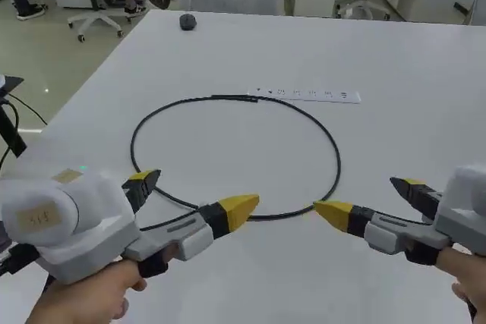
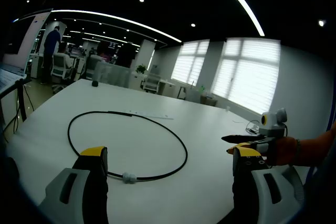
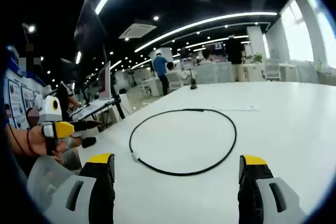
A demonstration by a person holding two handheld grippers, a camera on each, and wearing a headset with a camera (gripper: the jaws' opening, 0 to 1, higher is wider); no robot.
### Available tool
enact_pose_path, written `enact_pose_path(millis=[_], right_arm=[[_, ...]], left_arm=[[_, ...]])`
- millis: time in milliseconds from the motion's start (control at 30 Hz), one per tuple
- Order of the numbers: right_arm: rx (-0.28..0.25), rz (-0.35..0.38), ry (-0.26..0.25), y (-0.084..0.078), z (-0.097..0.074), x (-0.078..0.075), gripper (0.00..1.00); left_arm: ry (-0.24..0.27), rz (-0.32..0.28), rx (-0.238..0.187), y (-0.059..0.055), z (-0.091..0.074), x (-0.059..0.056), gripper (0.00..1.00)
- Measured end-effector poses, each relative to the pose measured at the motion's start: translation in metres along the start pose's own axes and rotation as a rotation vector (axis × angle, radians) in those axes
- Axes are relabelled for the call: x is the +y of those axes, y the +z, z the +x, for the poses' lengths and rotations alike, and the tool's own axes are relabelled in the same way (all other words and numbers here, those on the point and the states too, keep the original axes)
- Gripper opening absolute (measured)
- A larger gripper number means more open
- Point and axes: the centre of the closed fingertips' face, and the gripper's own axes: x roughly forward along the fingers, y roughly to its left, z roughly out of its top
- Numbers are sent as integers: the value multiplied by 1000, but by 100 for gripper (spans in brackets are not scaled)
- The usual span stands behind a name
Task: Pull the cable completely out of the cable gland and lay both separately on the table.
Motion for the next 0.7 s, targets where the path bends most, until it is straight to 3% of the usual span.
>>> enact_pose_path(millis=[700], right_arm=[[11, -18, 0, 3, -3, -3, 100]], left_arm=[[-9, 4, 12, -2, 2, -3, 100]])
